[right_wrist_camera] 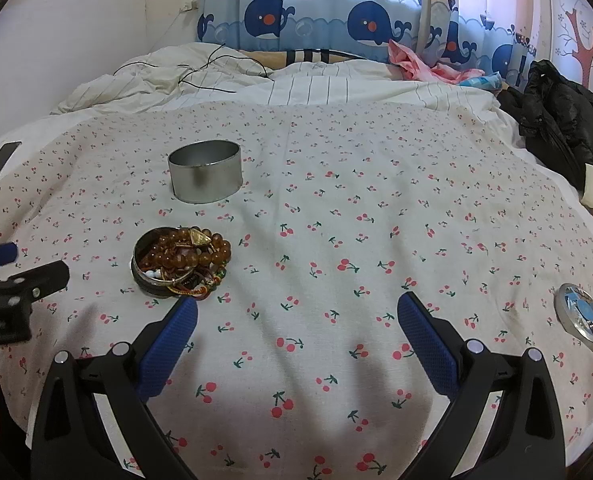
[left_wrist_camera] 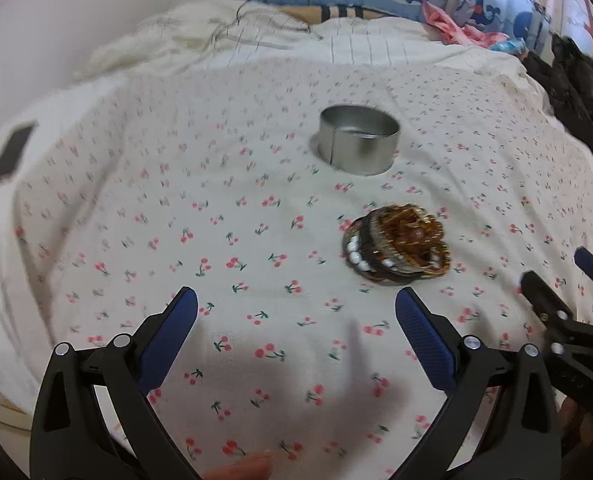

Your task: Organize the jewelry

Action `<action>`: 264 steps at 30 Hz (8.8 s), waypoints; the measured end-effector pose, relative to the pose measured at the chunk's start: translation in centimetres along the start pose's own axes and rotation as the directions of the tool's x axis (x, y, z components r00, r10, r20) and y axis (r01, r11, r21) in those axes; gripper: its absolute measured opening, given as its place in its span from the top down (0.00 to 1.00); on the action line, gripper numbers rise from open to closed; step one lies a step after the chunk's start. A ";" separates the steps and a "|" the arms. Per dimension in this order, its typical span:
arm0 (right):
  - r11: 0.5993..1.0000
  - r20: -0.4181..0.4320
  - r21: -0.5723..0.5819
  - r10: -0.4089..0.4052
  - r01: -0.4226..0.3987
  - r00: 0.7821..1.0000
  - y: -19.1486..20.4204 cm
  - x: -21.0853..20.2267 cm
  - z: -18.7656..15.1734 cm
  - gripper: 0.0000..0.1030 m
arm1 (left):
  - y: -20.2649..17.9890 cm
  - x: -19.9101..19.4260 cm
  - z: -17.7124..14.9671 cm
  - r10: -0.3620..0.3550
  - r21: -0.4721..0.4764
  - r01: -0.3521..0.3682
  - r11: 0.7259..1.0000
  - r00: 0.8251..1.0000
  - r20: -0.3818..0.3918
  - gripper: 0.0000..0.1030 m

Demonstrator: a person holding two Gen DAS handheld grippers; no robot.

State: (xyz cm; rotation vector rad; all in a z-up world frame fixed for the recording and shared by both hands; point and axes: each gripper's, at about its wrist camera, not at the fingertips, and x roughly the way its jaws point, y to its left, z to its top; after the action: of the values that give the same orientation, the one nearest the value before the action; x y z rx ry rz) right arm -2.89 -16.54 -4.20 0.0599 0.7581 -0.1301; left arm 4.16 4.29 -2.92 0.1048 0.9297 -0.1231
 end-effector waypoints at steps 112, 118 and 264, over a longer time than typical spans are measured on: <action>0.896 -0.277 -0.025 0.419 -0.443 0.865 2.5 10.0 5.6 0.78 | -1.7 6.5 3.5 -0.345 0.069 0.351 0.934 0.935 -0.085 0.07; 0.918 -0.338 -0.086 0.339 -0.387 0.878 3.4 12.0 5.8 0.81 | -1.7 7.0 4.2 -0.365 0.041 0.369 0.928 0.927 -0.082 0.07; 0.809 0.052 0.119 0.574 -0.576 0.817 0.3 11.1 18.6 0.88 | 1.0 10.7 19.1 -0.336 0.006 0.338 0.941 0.934 0.121 0.55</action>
State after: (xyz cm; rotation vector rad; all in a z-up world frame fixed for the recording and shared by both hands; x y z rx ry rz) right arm 17.80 -19.14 1.63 0.4119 0.6872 0.4052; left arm 25.76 1.91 -0.16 -0.0772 0.8211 -0.4374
